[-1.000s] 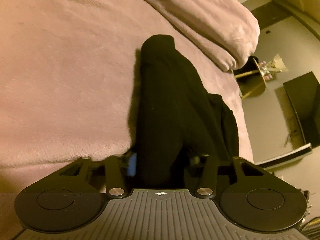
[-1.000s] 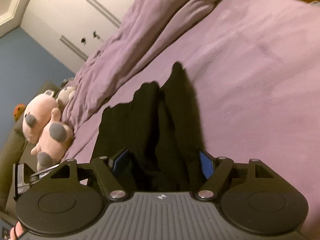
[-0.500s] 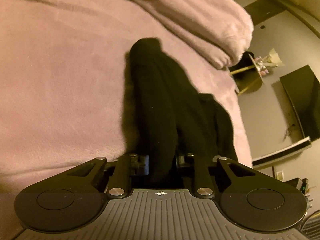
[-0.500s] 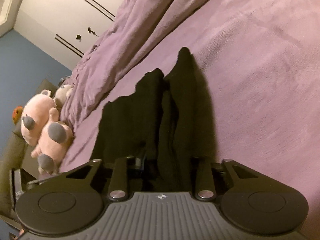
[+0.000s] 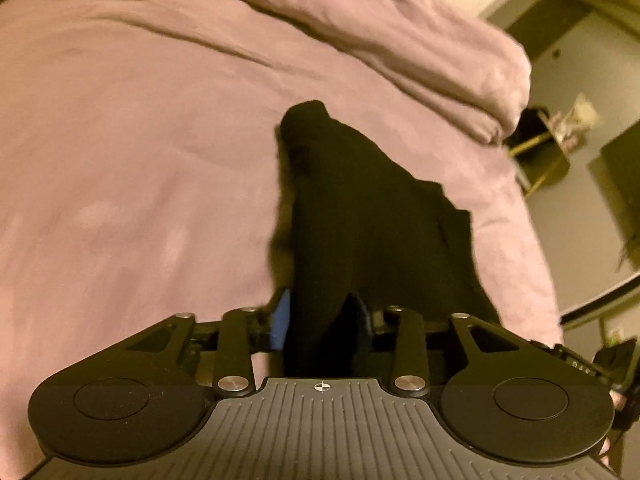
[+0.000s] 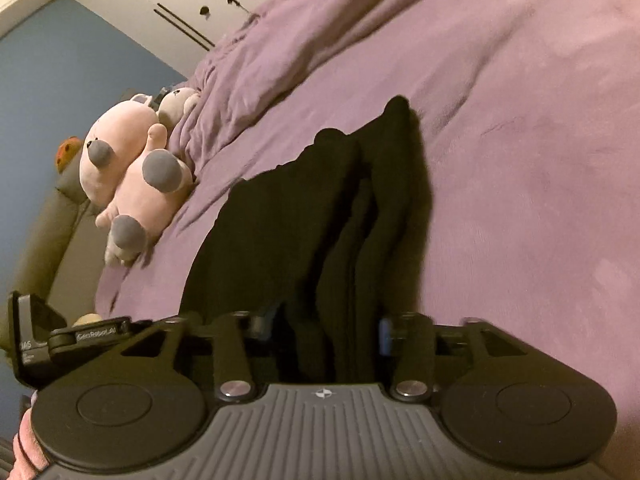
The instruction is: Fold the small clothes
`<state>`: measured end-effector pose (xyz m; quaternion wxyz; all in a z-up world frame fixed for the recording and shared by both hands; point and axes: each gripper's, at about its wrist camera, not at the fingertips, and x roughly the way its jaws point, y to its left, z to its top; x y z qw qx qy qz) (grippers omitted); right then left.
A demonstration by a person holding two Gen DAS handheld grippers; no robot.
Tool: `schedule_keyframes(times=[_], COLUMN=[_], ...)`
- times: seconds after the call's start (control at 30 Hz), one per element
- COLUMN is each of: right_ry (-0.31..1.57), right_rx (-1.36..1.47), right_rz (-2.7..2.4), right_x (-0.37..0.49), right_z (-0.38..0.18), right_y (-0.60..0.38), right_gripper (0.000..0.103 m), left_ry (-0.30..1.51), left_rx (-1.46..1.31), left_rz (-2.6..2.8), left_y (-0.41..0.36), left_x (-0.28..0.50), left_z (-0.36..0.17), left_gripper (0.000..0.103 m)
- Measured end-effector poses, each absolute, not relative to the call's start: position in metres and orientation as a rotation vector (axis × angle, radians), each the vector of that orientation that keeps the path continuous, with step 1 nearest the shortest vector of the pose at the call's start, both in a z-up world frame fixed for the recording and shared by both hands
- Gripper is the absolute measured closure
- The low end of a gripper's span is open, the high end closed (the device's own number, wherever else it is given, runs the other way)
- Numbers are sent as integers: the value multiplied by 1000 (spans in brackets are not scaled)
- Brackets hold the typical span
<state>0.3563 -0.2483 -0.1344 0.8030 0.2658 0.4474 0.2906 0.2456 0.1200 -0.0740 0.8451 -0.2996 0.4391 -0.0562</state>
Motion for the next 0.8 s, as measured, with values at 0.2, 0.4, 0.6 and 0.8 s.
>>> schedule_keyframes(times=[0.2,0.4,0.6,0.8], right_ry=[927,925,1047,1032], right_rx=[610,515,908,773], right_rz=[585,576,654,431], right_x=[309,307,313,293], right_z=[-132,-137,-149,-146], right_y=[-285,-268,-289,-310], right_gripper=[33,56,77,66], left_ry=[939,965,932,870], left_rx=[-754,-862,-872,-770], left_rz=[-146,-105,-96,-7], left_y=[118,123,127,132], left_x=[199,202,195,171], left_z=[-93,-104,-91,-78], left_gripper=[62,56,57,58])
